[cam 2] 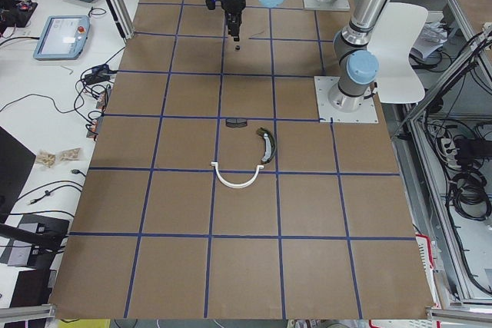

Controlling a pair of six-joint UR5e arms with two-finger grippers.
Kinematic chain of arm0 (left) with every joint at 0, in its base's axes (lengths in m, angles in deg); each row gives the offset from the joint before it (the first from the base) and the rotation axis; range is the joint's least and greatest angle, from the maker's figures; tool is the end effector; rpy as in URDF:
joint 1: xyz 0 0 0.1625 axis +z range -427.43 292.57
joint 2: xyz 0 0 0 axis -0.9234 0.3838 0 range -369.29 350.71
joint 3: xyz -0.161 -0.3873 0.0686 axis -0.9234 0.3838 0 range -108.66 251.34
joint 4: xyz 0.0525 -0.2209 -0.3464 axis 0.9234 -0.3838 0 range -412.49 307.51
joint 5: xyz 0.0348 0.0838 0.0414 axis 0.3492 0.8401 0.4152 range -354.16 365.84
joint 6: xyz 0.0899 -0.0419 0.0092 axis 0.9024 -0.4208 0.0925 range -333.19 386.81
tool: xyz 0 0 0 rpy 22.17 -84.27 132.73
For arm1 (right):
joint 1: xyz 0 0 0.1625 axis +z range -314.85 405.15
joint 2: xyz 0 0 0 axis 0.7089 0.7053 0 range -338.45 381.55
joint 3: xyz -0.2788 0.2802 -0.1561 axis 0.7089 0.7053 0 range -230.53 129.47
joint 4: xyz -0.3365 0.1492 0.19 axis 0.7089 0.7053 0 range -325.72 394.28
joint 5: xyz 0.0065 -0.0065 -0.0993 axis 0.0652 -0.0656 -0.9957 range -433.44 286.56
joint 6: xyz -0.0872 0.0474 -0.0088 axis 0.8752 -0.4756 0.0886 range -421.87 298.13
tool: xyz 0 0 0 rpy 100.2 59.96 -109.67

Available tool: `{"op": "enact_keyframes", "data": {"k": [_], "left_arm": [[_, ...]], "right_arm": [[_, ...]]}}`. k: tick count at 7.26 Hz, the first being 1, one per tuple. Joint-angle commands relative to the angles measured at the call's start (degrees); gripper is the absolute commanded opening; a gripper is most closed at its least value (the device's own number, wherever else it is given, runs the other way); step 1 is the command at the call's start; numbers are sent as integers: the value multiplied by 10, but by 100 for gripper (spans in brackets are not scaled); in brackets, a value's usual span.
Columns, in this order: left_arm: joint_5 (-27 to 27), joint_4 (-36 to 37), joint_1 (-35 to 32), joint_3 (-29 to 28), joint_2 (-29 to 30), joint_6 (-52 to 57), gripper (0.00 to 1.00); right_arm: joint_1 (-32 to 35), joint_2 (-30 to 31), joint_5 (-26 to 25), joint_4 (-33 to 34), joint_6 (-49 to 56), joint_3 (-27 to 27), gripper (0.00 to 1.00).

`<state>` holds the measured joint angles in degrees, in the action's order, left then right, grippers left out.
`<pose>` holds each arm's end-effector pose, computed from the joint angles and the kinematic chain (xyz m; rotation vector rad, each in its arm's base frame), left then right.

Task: Place bearing gear from tray to pile

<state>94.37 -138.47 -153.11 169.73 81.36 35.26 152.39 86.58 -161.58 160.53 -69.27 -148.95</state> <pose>-0.0990 -0.4916 0.4179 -0.1101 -3.1018 -0.1310 0.3117 -0.5434 0.2374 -0.2673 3.0870 -0.0647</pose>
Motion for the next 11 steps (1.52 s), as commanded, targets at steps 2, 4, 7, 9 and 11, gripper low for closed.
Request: {"op": "enact_keyframes", "data": {"k": [2, 4, 7, 9, 11], "left_arm": [[0, 72, -39, 23, 49, -24, 100], [-3, 141, -106, 24, 96, -96, 100], [1, 227, -177, 25, 173, -151, 100], [0, 261, -200, 26, 213, -198, 100], [1, 288, -208, 40, 244, -198, 100]], "right_arm": [[-229, 63, -54, -65, 357, -3, 100], [-376, 75, -56, -66, 638, 0, 100], [-555, 62, -57, -58, 921, 0, 100], [-639, 22, -53, -27, 1045, 11, 100], [-685, -36, -47, 51, 1201, 15, 100]]}}
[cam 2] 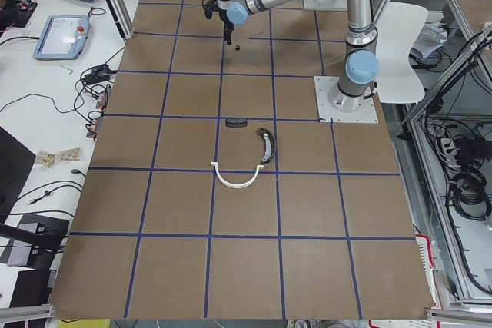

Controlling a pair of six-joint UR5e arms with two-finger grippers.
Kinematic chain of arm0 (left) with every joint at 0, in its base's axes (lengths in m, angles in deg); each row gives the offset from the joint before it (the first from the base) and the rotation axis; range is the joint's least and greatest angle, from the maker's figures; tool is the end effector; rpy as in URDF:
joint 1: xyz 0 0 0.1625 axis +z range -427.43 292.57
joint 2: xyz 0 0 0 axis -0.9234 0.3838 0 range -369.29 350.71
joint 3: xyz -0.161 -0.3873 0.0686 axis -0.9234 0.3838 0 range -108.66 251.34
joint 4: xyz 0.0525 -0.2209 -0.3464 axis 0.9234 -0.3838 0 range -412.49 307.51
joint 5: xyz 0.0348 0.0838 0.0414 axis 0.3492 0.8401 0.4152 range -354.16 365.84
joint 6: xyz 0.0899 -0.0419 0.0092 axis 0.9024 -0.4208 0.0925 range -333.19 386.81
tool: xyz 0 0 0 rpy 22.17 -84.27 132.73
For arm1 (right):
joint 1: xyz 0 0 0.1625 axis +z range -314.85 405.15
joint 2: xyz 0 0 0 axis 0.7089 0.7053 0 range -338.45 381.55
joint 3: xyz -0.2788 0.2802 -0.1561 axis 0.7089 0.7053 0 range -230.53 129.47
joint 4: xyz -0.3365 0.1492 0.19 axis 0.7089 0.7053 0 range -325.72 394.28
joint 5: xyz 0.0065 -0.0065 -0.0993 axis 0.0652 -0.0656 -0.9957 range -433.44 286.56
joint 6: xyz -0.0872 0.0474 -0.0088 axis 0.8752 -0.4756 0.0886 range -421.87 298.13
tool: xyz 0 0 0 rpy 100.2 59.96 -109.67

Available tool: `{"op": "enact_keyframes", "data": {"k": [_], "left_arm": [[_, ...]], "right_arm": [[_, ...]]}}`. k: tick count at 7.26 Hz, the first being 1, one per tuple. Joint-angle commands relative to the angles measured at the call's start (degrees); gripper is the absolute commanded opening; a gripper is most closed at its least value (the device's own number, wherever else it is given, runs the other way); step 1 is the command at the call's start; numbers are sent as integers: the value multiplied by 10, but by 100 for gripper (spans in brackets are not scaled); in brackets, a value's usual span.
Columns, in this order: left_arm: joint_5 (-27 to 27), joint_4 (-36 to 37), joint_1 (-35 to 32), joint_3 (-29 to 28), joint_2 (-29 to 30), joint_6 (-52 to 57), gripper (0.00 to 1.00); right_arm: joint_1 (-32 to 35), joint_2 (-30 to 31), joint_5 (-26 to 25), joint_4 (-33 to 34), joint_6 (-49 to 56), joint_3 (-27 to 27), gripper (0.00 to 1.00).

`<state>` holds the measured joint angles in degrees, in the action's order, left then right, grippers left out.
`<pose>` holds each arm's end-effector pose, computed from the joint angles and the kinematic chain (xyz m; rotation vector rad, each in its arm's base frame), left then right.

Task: Place bearing gear from tray to pile

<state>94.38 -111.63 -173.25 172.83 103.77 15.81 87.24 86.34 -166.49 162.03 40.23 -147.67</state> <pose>-0.2894 -0.5235 0.2253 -0.1303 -3.1273 -0.1075 -0.3749 -0.5112 0.2475 1.3800 -2.7051 -0.0410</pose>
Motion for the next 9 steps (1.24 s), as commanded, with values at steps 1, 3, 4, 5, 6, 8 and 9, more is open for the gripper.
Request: {"op": "enact_keyframes", "data": {"k": [1, 3, 4, 5, 6, 8, 9], "left_arm": [[0, 24, -6, 19, 23, 1, 100], [-2, 25, -7, 40, 23, -1, 97], [-6, 25, -8, 44, 23, 3, 86], [-7, 25, -8, 44, 23, 6, 74], [-6, 26, -8, 42, 29, 6, 74], [-6, 26, -8, 40, 37, 5, 74], [-7, 27, -8, 40, 37, 5, 62]], "right_arm": [[-39, -42, 1, 37, 127, -2, 100], [-39, -43, 1, 34, 213, -8, 100], [-39, -43, 6, 30, 216, -13, 100], [-37, -43, 11, 29, 217, -19, 100], [-36, -42, 33, 29, 218, -21, 100], [-34, -47, 35, 29, 228, -22, 100], [-34, -54, 34, 29, 233, -22, 100]]}}
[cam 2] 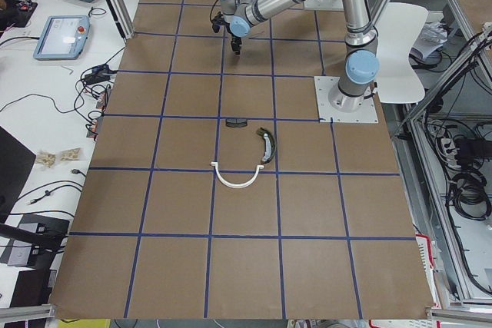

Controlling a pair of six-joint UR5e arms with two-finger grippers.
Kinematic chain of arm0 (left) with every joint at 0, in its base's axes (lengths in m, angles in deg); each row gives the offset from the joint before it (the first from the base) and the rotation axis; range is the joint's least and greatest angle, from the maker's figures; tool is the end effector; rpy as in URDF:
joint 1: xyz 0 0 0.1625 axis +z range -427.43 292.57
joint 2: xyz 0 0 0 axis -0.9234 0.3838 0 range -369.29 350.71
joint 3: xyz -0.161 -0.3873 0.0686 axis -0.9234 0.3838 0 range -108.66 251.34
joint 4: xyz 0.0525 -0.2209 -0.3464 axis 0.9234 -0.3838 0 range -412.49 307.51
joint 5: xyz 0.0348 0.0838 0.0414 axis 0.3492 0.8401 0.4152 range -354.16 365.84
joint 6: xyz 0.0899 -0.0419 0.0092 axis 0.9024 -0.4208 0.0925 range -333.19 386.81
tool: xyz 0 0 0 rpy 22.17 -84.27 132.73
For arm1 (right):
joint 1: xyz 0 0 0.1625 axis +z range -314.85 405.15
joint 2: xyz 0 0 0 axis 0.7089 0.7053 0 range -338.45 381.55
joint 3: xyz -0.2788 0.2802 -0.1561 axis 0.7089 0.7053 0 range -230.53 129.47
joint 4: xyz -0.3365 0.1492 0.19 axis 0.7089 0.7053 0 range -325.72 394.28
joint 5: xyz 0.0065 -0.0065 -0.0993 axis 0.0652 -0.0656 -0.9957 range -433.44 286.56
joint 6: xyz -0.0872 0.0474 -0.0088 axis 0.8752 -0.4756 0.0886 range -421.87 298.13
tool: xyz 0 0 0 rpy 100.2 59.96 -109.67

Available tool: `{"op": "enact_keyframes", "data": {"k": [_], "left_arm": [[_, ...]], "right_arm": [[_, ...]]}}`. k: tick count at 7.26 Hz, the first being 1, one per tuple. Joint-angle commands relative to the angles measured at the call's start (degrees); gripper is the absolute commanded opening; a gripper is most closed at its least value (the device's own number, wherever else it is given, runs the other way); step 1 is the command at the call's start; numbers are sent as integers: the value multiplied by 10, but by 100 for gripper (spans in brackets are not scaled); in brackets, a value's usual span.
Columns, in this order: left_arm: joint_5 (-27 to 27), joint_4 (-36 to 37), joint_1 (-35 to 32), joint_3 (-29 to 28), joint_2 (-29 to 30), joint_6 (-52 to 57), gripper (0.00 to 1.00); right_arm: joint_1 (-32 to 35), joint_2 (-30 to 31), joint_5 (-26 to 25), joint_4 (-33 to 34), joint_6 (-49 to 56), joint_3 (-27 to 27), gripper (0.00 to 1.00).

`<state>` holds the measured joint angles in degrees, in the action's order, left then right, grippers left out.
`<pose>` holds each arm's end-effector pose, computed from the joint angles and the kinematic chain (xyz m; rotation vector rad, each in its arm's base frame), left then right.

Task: Place bearing gear from tray to pile

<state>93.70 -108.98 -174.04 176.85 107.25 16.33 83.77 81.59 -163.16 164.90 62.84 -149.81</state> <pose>-0.2927 -0.5022 0.1668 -0.1630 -3.1269 -0.2412 -0.3993 -0.4903 0.1854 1.8621 -2.5008 0.0090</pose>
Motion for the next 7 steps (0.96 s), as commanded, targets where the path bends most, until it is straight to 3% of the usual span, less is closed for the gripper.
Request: {"op": "enact_keyframes", "data": {"k": [1, 2, 3, 6, 7], "left_arm": [[-2, 1, 0, -1, 2, 2, 31], [0, 1, 0, -1, 2, 5, 0], [0, 2, 1, -2, 2, 5, 0], [9, 17, 10, -20, -8, 43, 0], [10, -12, 43, -35, -20, 49, 0]], "right_arm": [[1, -5, 2, 0, 7, 0, 97], [3, -4, 2, 1, 6, 0, 84], [4, -4, 2, 0, 4, 0, 76], [5, -6, 2, -5, -1, -1, 70], [5, -4, 9, -22, -2, 1, 63]]}}
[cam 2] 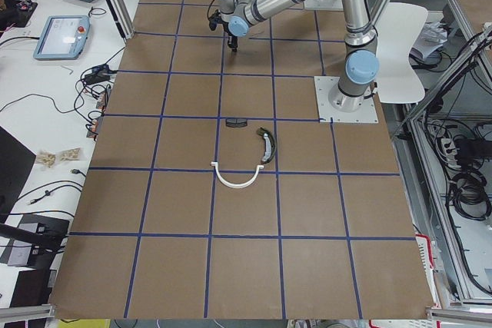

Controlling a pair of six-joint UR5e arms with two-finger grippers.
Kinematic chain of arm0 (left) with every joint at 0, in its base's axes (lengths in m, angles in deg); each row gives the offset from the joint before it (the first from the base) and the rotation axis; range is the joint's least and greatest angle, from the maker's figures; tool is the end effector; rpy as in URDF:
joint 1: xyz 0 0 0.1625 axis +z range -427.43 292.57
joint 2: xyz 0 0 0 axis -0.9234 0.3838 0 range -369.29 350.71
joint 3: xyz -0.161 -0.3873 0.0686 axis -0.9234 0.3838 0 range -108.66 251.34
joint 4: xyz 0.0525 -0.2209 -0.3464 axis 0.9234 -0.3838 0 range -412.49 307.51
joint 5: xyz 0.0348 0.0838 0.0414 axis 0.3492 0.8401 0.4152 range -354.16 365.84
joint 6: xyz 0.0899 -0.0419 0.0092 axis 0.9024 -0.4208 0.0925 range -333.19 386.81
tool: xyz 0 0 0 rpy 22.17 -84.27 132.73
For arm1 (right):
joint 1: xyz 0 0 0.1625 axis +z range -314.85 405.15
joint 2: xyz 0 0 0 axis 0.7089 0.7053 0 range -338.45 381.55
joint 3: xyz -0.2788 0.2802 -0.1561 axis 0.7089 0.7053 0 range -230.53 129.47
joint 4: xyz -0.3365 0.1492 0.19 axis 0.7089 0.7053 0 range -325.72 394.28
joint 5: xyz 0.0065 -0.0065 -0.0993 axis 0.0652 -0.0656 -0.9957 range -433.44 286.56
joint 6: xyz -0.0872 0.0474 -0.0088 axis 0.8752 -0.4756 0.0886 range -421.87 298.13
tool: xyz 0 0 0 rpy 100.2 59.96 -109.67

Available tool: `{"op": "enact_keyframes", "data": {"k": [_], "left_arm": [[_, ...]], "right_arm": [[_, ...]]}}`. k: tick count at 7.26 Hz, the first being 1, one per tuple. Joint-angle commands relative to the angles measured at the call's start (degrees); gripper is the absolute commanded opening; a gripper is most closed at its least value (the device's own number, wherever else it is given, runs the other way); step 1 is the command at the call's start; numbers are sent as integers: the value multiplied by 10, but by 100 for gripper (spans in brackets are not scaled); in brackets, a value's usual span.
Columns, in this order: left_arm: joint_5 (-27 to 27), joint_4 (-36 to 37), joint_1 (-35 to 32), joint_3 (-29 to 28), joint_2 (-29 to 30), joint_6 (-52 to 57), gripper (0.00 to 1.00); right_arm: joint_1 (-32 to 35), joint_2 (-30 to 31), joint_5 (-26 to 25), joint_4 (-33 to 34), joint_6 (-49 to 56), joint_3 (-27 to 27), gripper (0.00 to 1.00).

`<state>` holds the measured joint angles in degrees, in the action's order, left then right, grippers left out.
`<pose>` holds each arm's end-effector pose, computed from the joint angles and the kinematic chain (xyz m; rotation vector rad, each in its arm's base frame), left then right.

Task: Place bearing gear from tray to pile

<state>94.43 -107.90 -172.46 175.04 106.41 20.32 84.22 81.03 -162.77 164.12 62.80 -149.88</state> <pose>-0.2810 -0.5234 0.1889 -0.2314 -3.1217 -0.1365 -0.3938 -0.4930 0.1775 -1.8844 2.5121 -0.0185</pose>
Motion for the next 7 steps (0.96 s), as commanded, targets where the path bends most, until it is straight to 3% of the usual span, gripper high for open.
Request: {"op": "enact_keyframes", "data": {"k": [1, 3, 5, 7], "left_arm": [[14, -52, 77, -34, -25, 37, 0], [26, -98, 178, -49, -43, 135, 0], [67, -110, 261, -47, -56, 225, 0], [79, -102, 327, -41, -58, 318, 0]], "right_arm": [[0, -1, 6, -14, -1, 1, 58], [0, 0, 3, -13, -2, 2, 37], [0, 5, 1, -13, -6, 7, 1], [17, 41, -5, -25, -103, 9, 0]]}}
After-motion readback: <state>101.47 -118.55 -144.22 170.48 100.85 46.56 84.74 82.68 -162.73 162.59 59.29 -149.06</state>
